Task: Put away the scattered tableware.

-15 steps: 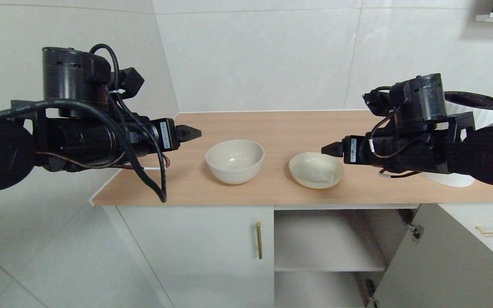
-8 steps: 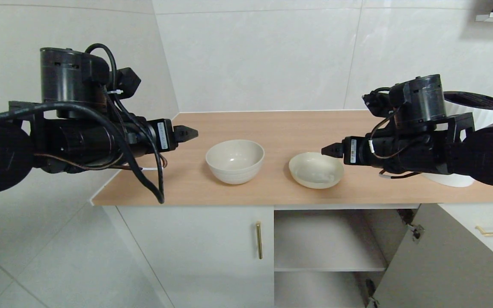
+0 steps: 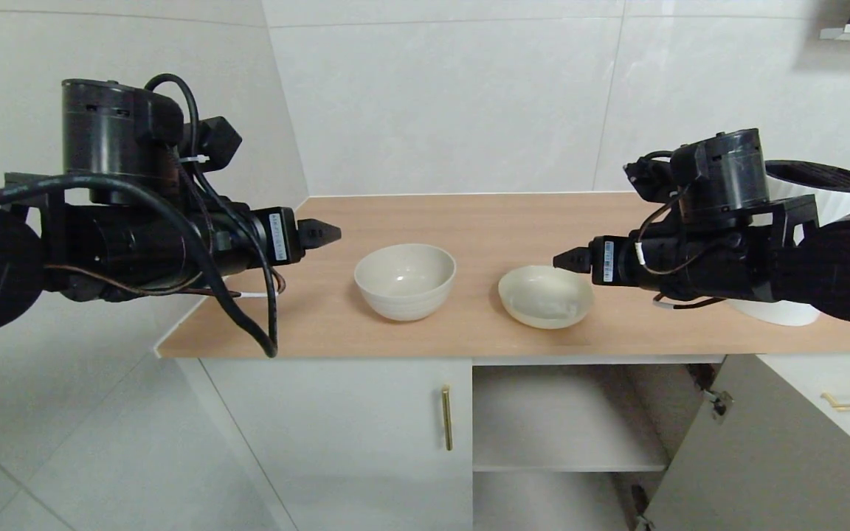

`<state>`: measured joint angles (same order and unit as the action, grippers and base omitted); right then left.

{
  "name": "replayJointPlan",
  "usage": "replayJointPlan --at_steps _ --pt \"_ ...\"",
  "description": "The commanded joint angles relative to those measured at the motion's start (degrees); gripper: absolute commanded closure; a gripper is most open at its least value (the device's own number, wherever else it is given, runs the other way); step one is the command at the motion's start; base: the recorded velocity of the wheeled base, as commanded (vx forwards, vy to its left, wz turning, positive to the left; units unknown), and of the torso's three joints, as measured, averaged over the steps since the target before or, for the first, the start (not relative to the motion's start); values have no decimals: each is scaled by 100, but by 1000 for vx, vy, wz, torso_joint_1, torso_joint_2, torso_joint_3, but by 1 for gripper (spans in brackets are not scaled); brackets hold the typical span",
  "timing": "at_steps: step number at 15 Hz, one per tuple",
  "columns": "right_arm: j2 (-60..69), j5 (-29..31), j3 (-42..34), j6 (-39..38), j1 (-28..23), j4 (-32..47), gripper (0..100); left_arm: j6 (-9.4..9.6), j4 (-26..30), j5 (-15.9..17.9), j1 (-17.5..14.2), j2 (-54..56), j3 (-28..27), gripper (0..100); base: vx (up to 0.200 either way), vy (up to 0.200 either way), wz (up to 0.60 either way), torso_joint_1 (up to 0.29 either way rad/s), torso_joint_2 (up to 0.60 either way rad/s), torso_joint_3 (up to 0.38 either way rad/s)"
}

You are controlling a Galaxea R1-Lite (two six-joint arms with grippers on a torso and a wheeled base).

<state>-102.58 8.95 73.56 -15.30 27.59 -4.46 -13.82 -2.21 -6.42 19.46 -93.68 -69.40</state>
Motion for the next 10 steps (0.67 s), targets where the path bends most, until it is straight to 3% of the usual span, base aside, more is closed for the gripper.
replayJointPlan --at_steps 1,4,7,10 --pt "10 2 -8 1 1 -2 0 -6 -8 1 -3 17 6 0 0 0 0 0 0 0" --pt "10 10 -61 9 1 -2 0 3 159 -8 14 -71 -21 0 0 0 0 0 0 0" --pt "-34 336 -61 18 1 7 0 -24 792 -96 146 -387 -460 0 0 0 0 0 0 0" --pt "-95 441 -61 18 -8 16 0 -323 1064 -834 331 -1240 -873 0 0 0 0 0 0 0"
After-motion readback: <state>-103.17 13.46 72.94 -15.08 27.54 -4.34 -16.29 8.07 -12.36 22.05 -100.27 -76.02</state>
